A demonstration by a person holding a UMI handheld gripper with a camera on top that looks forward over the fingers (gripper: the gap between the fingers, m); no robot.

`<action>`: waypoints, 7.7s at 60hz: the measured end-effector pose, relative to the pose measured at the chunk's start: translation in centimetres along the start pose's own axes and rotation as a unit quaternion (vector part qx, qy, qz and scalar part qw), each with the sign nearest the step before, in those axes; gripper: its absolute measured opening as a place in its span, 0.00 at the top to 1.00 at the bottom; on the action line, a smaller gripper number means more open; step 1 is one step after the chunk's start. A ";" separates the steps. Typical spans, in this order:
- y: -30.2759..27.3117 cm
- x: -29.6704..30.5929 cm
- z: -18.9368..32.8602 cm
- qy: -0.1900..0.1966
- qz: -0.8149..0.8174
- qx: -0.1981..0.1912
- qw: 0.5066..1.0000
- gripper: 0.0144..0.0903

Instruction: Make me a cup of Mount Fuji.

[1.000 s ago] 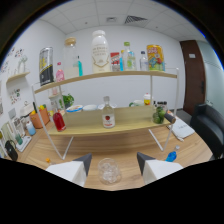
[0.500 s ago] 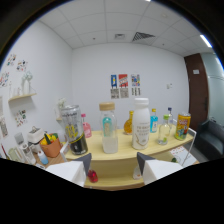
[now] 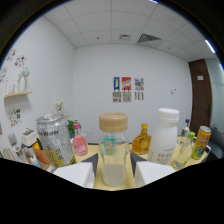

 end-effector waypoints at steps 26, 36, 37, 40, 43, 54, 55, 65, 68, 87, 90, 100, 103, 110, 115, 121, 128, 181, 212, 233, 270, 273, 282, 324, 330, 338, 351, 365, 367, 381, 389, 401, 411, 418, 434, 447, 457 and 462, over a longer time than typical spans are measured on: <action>-1.5 0.3 -2.9 0.000 -0.008 0.013 1.000 0.69; -1.4 0.0 -7.7 -0.005 -0.007 0.031 0.999 0.69; -1.1 0.0 -8.2 -0.004 -0.006 0.032 0.999 0.70; 0.3 -0.1 -9.2 -0.003 -0.008 0.031 0.999 0.69; 2.4 -0.3 -10.2 -0.001 -0.006 0.024 1.000 0.69; 13.0 -0.7 -10.9 -0.001 -0.004 -0.022 1.000 0.69; 13.9 -0.8 -10.9 -0.002 -0.004 -0.025 1.000 0.70; 22.5 -1.0 -9.8 -0.006 0.010 -0.054 0.998 0.70; 24.6 -1.1 -9.4 -0.011 0.034 -0.066 0.997 0.70; 29.5 -1.4 -7.6 -0.056 0.405 -0.095 0.908 0.70; 29.3 -1.7 -7.5 -0.068 0.450 -0.093 0.885 0.70; 28.1 -1.7 -6.8 -0.092 0.600 -0.076 0.791 0.70; 27.8 -1.6 -6.6 -0.096 0.634 -0.072 0.764 0.70; 26.8 -1.7 -6.3 -0.113 0.708 -0.059 0.694 0.70; 26.3 -1.4 -6.1 -0.121 0.757 -0.047 0.640 0.70; 25.9 -1.2 -5.9 -0.128 0.795 -0.037 0.592 0.70; 25.6 -1.2 -6.0 -0.133 0.803 -0.035 0.579 0.70; 30.9 -2.5 -4.6 -0.006 0.049 -0.071 0.996 0.70; 35.6 -3.4 -4.3 -0.023 0.001 -0.130 0.991 0.66; 37.2 -3.6 -6.4 -0.028 -0.023 -0.148 0.988 0.33; 24.4 4.1 -16.1 -0.011 -0.014 -0.098 0.995 0.05; 22.8 5.2 -16.0 -0.002 -0.007 -0.097 0.995 0.05; 14.3 6.8 -15.0 0.013 0.011 -0.066 0.998 0.06; -1.2 8.9 -0.2 -0.005 -0.003 0.013 1.000 0.16; -0.7 9.0 1.1 -0.010 0.004 0.006 1.000 0.44; -0.6 9.1 1.3 -0.007 0.007 0.005 1.000 0.52; -1.6 9.2 -0.9 -0.017 0.012 0.013 1.000 0.55; -1.9 12.0 -7.7 -0.016 0.027 0.037 0.999 0.55; -1.0 12.7 -8.5 -0.012 0.027 0.037 0.999 0.55; 12.9 18.1 -10.1 0.019 0.024 -0.023 0.999 0.55; 21.1 19.7 -9.4 0.031 0.004 -0.066 0.997 0.56; 28.0 21.0 -7.7 0.042 -0.054 -0.110 0.992 0.56; 28.9 21.6 -7.0 0.042 -0.179 -0.109 0.977 0.56; 28.7 22.1 -6.6 0.051 -0.300 -0.105 0.947 0.56; 28.2 21.3 -5.9 0.045 -0.581 -0.094 0.807 0.56; 27.5 19.4 -5.2 0.047 -0.742 -0.077 0.664 0.56; 26.9 19.1 -4.9 0.054 -0.827 -0.072 0.555 0.56; 26.8 18.9 -5.0 0.053 -0.843 -0.072 0.531 0.56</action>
